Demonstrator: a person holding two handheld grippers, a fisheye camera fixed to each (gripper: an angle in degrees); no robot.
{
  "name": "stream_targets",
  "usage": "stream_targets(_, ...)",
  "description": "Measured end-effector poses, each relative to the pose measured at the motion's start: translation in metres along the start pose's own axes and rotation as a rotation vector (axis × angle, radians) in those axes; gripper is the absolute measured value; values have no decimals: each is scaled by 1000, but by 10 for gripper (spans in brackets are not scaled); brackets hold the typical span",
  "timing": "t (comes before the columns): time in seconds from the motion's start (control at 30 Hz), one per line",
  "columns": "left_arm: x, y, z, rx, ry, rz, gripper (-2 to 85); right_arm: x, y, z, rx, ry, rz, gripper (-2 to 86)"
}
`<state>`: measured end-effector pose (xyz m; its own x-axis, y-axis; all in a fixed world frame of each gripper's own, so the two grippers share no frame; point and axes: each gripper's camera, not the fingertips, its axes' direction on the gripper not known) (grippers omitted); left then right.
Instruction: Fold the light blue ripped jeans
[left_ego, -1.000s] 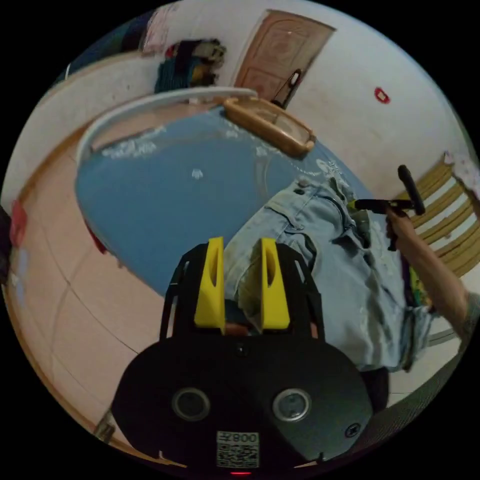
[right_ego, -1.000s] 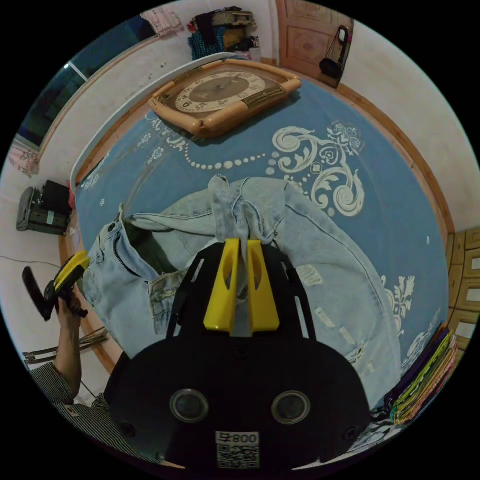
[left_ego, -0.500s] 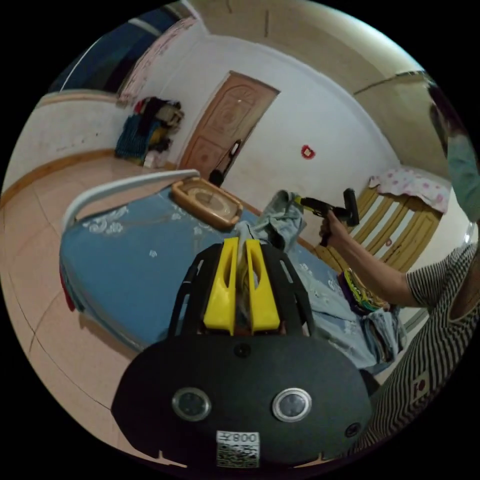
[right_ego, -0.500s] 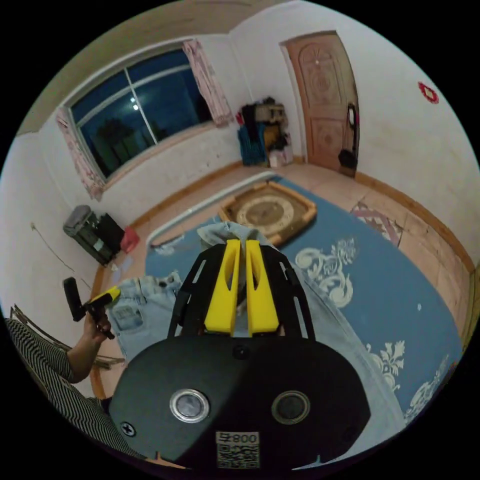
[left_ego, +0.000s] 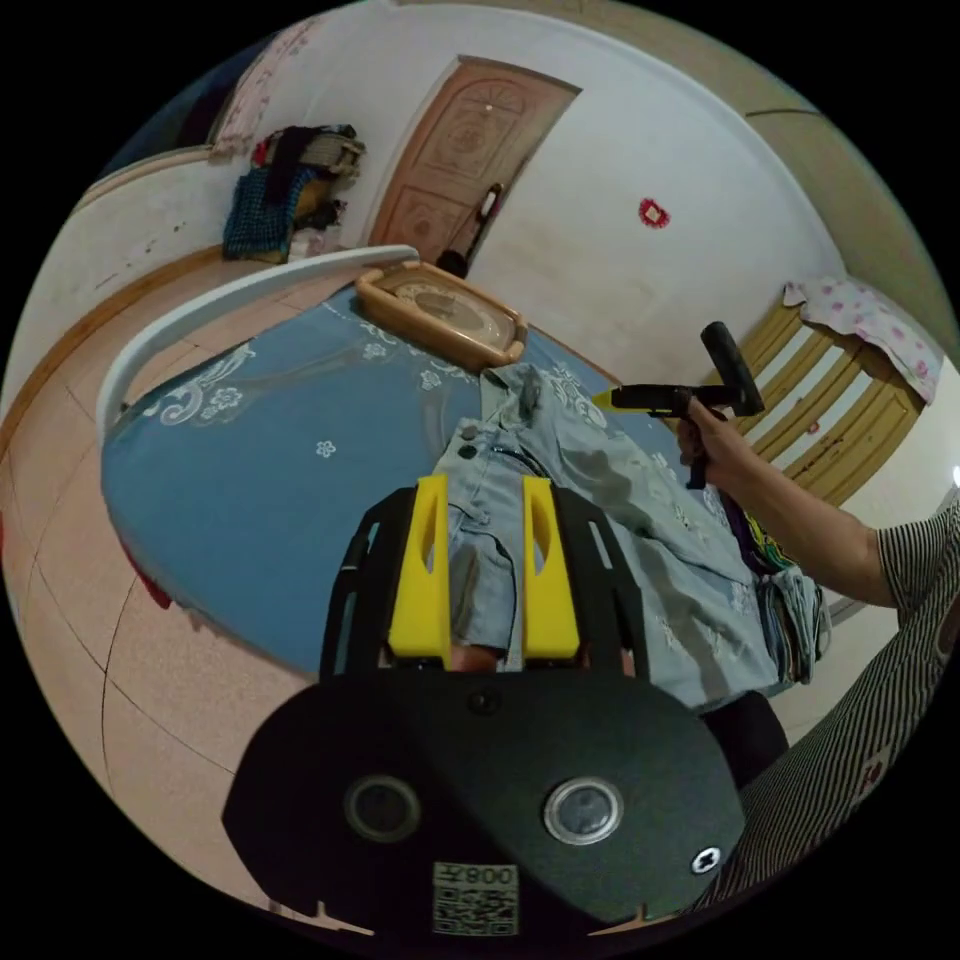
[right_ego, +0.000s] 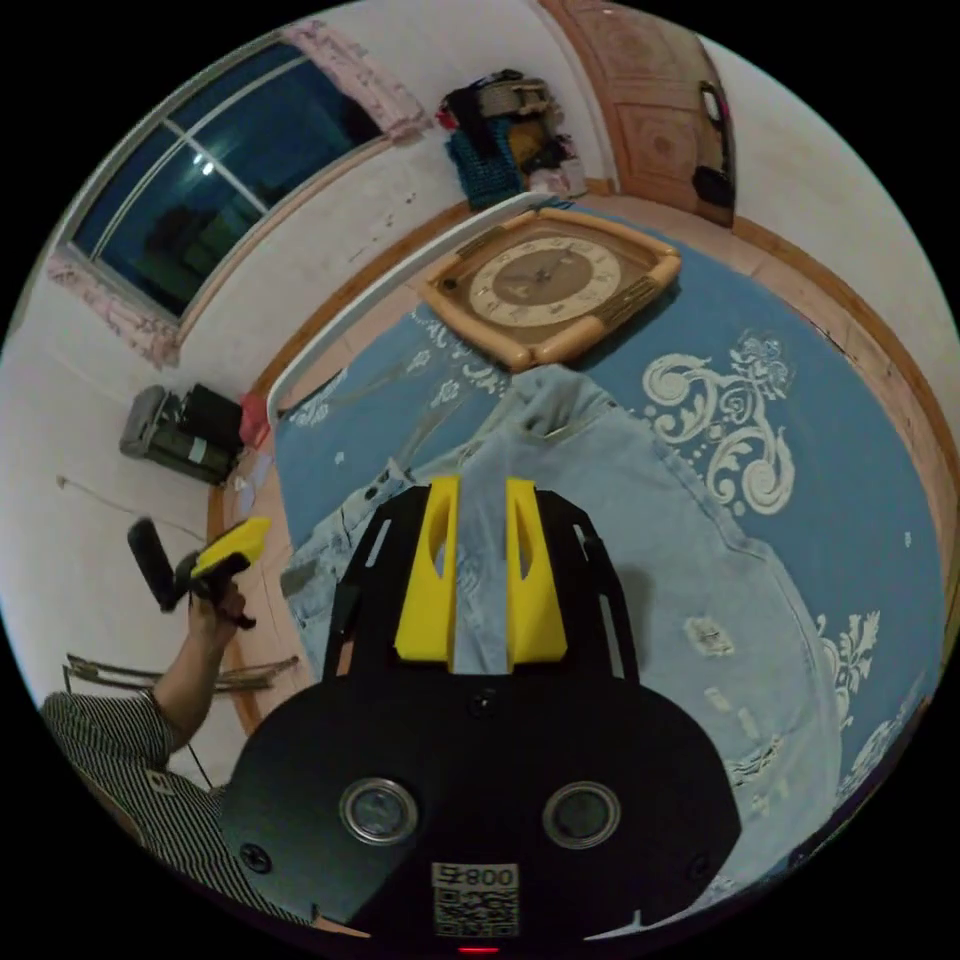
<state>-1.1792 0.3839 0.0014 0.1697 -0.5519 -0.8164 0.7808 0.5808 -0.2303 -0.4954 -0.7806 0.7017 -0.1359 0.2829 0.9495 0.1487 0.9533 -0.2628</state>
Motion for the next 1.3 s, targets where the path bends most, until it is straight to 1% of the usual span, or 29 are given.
stream_targets(0.13,-2,-42,37,-68,24,-23,103,-17,-9,37,-99,112,-133,84)
stream_targets(0.23,-2,-70,68,-138,91,-37,101,-13,-13,46,-97,92,-155,87)
stream_targets(0.3,7,-88,85,-177,66,-4,100,-10,-14,49,-94,125,-173,88)
stream_targets(0.4,28,-118,117,-275,14,78,96,6,-13,64,-163,165,-178,90)
stream_targets(0.53,51,-137,166,-465,-28,147,77,31,-1,69,-180,178,-153,88)
stream_targets(0.6,59,-141,166,-441,-44,193,52,42,4,71,-205,200,-160,80)
stream_targets(0.7,72,-145,155,-386,-98,251,37,60,10,68,-238,195,-162,58)
stream_targets(0.77,79,-150,131,-269,-103,261,32,72,13,54,-203,160,-143,42)
stream_targets(0.83,79,-155,118,-203,-138,250,32,87,20,22,-95,73,-124,30)
stream_targets(0.9,70,-159,121,-227,-117,202,33,102,27,2,-29,17,-86,26)
stream_targets(0.93,62,-158,127,-253,-121,160,35,115,31,-5,-13,-36,-42,24)
stream_targets(0.97,56,-156,127,-259,-145,115,37,122,32,-6,-16,-66,-15,23)
stream_targets(1.0,54,-155,124,-244,-143,99,38,137,37,-10,-13,-140,35,22)
stream_targets(1.1,49,-148,96,-150,-68,81,58,167,51,-22,32,-275,113,20)
stream_targets(1.17,41,-138,72,-115,11,65,95,181,59,-30,57,-337,139,20)
stream_targets(1.3,26,-120,54,-148,73,31,131,209,76,-51,119,-493,194,20)
